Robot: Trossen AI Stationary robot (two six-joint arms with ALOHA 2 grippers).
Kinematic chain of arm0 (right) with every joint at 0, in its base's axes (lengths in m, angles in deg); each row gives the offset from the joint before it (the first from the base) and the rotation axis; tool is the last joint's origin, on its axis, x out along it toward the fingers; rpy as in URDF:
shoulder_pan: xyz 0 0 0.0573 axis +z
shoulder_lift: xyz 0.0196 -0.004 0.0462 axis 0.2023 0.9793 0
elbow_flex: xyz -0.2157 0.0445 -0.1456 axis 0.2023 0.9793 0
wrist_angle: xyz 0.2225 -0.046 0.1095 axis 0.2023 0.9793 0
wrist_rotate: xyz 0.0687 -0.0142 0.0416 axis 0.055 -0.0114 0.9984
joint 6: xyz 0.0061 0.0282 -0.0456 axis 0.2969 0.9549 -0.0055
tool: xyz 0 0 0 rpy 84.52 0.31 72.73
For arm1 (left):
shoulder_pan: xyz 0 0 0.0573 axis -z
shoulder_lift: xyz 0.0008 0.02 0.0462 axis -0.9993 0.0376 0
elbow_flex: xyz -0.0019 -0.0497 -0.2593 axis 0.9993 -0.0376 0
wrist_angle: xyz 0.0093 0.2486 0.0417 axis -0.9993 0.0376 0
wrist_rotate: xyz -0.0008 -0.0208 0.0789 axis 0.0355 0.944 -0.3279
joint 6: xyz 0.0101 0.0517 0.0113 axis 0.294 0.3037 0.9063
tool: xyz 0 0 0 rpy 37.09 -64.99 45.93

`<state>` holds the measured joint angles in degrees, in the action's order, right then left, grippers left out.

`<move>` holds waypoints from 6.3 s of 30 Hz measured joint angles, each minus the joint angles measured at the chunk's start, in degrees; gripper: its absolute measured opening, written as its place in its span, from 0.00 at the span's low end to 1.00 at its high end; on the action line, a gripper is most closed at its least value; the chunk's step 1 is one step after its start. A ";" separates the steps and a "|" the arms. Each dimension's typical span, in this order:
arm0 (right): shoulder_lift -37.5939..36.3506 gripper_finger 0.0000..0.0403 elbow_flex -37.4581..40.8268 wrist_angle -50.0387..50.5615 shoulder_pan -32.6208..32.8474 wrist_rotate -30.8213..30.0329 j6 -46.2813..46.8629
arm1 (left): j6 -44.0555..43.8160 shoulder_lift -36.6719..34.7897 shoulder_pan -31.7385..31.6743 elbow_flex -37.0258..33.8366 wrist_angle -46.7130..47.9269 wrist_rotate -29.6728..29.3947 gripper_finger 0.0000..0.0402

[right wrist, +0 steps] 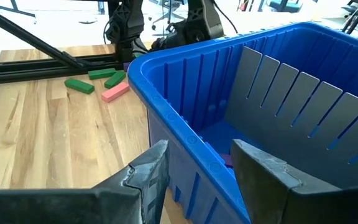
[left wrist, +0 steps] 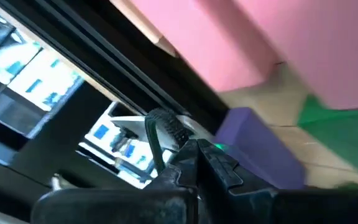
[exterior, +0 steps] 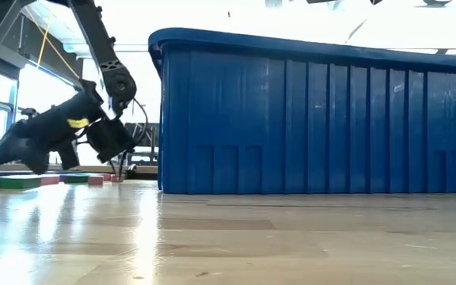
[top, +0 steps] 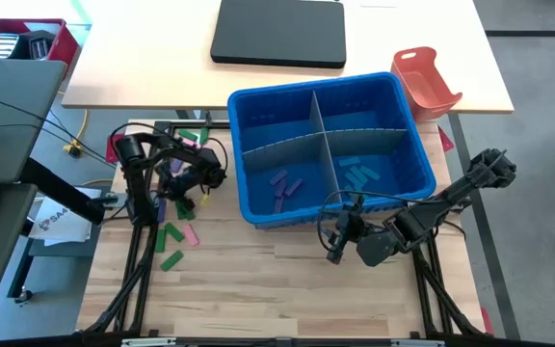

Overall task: Sort blocks
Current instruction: Put the purple block into the blue bin with the other purple block

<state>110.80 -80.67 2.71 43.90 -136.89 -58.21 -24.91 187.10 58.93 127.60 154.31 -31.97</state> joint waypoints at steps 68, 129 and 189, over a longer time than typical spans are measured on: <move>0.00 0.42 0.02 -0.11 -0.11 0.17 -0.21 | -3.50 0.85 28.21 3.66 -5.26 27.07 0.00; 0.00 0.42 0.02 -0.13 -0.76 0.10 -0.02 | -19.46 -15.72 27.88 -1.83 -6.47 28.03 0.45; 0.00 0.42 0.02 0.07 -0.76 0.42 0.41 | -38.70 -6.43 46.68 -2.33 -5.84 21.14 0.00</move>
<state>110.80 -80.65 2.78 43.13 -136.47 -57.80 -63.60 180.67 105.61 125.27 148.46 -10.83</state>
